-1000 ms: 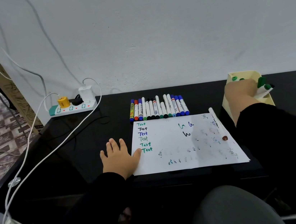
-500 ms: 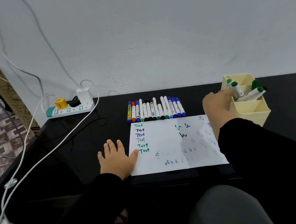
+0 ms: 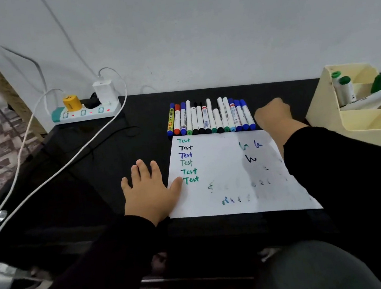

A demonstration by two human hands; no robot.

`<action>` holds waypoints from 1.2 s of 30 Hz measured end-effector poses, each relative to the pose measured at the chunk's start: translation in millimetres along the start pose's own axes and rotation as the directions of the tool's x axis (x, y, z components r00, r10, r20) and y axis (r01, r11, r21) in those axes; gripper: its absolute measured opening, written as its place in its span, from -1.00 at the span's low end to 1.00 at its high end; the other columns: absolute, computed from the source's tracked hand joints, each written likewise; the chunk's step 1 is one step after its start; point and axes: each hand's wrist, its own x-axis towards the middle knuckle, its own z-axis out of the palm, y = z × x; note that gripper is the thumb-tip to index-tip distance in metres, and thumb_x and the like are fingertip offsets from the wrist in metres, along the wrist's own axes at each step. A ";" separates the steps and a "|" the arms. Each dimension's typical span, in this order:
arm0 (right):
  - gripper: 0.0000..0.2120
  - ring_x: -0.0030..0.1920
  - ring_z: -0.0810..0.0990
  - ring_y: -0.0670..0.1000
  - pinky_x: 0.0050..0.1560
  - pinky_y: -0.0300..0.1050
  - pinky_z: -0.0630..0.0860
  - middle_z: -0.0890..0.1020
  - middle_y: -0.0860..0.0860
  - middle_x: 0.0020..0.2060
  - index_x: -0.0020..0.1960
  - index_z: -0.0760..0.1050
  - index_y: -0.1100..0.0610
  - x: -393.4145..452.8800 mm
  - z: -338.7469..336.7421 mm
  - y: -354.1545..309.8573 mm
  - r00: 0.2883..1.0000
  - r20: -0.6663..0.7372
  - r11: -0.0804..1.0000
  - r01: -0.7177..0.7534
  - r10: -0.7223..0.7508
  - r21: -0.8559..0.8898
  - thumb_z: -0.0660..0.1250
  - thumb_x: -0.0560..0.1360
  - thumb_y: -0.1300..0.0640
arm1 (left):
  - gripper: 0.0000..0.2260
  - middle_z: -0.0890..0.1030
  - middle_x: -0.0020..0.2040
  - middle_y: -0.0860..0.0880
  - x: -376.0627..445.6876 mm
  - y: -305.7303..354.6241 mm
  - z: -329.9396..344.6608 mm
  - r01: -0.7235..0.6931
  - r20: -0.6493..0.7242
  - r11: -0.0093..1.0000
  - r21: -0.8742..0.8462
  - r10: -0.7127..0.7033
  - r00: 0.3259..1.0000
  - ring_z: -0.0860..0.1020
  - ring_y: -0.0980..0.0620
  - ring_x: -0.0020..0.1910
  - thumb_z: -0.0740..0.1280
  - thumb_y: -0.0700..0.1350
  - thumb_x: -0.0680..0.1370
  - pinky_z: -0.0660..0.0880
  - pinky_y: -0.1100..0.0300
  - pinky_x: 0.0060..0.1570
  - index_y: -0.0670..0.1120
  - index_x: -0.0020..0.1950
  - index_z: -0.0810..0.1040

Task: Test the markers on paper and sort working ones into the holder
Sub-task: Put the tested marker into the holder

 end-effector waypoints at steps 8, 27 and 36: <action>-0.75 -0.14 0.45 0.03 -0.03 -0.16 0.41 0.41 0.09 -0.25 -0.24 0.33 0.22 10.5 17.0 -8.4 0.983 0.177 0.969 0.098 -0.058 -0.227 0.13 0.59 0.17 | -0.27 -0.19 0.54 -0.14 3.4 -0.9 3.5 0.011 0.009 1.000 0.003 -0.011 1.000 -0.19 -0.10 0.52 -0.11 0.34 0.52 -0.18 -0.10 0.44 -0.06 0.54 -0.16; -0.78 -0.33 0.41 -0.03 -0.17 -0.17 0.38 0.39 0.04 -0.36 -0.07 0.38 0.21 -16.2 -16.9 -15.5 0.993 0.116 0.998 -0.019 0.012 0.067 0.26 0.54 0.04 | -0.28 -0.16 0.54 -0.16 0.0 -1.3 3.3 -0.013 0.002 0.999 -0.032 0.013 1.000 -0.16 -0.11 0.52 -0.10 0.33 0.54 -0.17 -0.12 0.44 -0.08 0.54 -0.13; -0.89 -0.40 0.29 -0.01 -0.58 -0.34 0.23 0.48 0.13 -0.23 -0.12 0.45 0.19 -78.7 -50.5 3.8 0.954 0.298 0.881 -0.155 0.017 0.448 0.18 0.45 0.18 | -0.28 -0.11 0.54 -0.17 -7.9 -2.9 -5.4 -0.032 0.005 0.992 -0.119 0.033 0.999 -0.13 -0.12 0.52 -0.02 0.31 0.54 -0.14 -0.11 0.44 -0.10 0.54 -0.08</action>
